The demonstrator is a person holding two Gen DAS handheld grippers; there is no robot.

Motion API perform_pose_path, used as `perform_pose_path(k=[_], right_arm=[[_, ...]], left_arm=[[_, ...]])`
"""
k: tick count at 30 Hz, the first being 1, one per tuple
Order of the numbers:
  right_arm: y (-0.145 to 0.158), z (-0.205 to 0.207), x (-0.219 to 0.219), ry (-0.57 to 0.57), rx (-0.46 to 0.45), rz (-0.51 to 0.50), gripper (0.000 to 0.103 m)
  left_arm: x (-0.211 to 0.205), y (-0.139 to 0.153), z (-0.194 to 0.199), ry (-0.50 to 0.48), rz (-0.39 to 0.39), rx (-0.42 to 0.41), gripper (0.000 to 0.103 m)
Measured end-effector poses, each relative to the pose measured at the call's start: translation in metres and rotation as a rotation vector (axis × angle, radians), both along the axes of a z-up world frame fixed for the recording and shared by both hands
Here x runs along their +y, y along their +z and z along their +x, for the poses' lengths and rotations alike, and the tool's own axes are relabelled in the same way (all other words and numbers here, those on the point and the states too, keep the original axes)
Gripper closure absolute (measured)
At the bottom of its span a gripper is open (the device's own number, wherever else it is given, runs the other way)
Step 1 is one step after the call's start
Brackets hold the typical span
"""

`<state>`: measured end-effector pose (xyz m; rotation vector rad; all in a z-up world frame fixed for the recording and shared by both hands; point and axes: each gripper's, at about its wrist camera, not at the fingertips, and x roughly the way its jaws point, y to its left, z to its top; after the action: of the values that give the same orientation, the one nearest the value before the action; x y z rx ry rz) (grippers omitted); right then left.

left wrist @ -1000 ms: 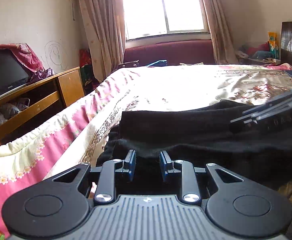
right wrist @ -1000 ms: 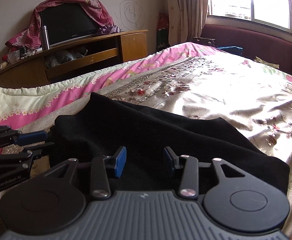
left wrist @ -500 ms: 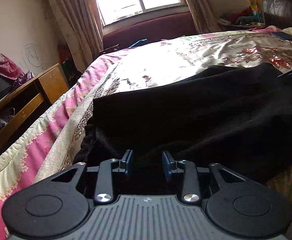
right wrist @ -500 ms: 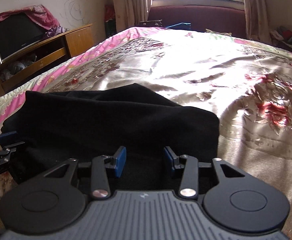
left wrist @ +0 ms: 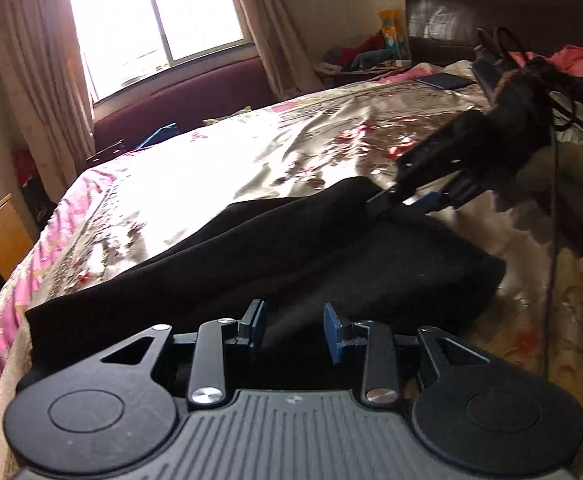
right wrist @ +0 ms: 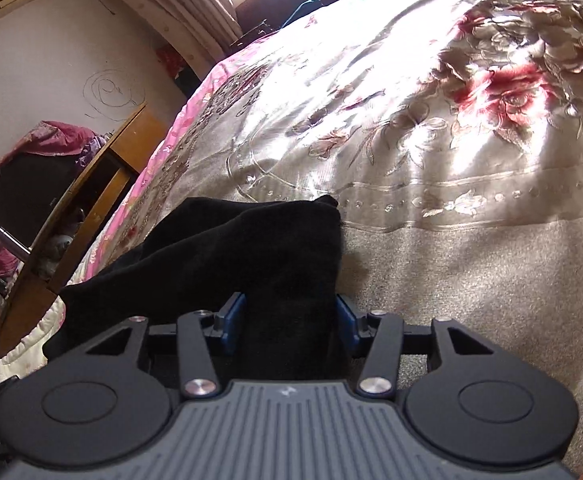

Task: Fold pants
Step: 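Grasp the black pants' edge with the right gripper and lift it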

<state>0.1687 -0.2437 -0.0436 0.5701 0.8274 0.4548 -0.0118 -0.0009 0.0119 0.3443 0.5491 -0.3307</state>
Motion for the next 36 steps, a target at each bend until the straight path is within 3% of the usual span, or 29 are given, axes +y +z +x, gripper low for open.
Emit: perform_pose_path(k=[3,5,7,10,14,17,18,19,21,22,24,26,30,33,36], right_arm=[[-0.006,0.015,-0.006,0.031,0.003,0.066,0.052],[-0.009,0.022,-0.007,0.049,0.008,0.111,0.051],[-0.011,0.024,-0.013,0.088,0.001,0.143,0.051],[-0.02,0.023,-0.028,0.124,0.021,0.235,0.052],[-0.023,0.026,-0.022,0.141,0.017,0.249,0.053],[-0.026,0.03,-0.011,0.137,0.016,0.266,0.05],[-0.025,0.031,-0.011,0.126,0.027,0.251,0.056],[-0.023,0.029,-0.013,0.123,0.036,0.237,0.07],[-0.02,0.024,-0.025,0.116,0.072,0.328,0.082],[-0.016,0.021,-0.028,0.122,0.065,0.359,0.083],[-0.011,0.022,-0.021,0.136,0.031,0.294,0.083],[-0.018,0.034,-0.007,0.152,0.054,0.234,0.076],[-0.028,0.043,0.006,0.187,0.066,0.241,0.07],[-0.024,0.038,-0.004,0.162,0.11,0.273,0.084],[-0.015,0.026,-0.021,0.145,0.109,0.268,0.087]], left_arm=[[-0.04,-0.008,-0.001,-0.094,0.043,0.009,0.054],[-0.065,-0.016,-0.002,-0.156,0.151,-0.014,0.053],[-0.077,-0.017,-0.002,-0.193,0.19,-0.032,0.053],[-0.077,-0.008,0.007,-0.202,0.142,-0.003,0.049],[-0.062,-0.006,0.033,-0.087,0.099,0.033,0.046],[-0.057,-0.021,0.055,-0.035,0.055,0.188,0.045],[-0.057,-0.024,0.056,-0.027,0.049,0.194,0.045],[-0.058,-0.023,0.054,-0.036,0.059,0.187,0.045],[-0.062,-0.019,0.044,-0.067,0.075,0.164,0.046],[-0.062,-0.018,0.041,-0.073,0.072,0.155,0.046],[-0.065,-0.02,0.04,-0.076,0.069,0.144,0.046],[-0.066,-0.023,0.04,-0.074,0.091,0.138,0.046],[-0.07,-0.025,0.04,-0.076,0.111,0.131,0.045],[-0.076,-0.023,0.043,-0.087,0.093,0.165,0.049],[-0.086,-0.021,0.044,-0.108,0.051,0.191,0.051]])
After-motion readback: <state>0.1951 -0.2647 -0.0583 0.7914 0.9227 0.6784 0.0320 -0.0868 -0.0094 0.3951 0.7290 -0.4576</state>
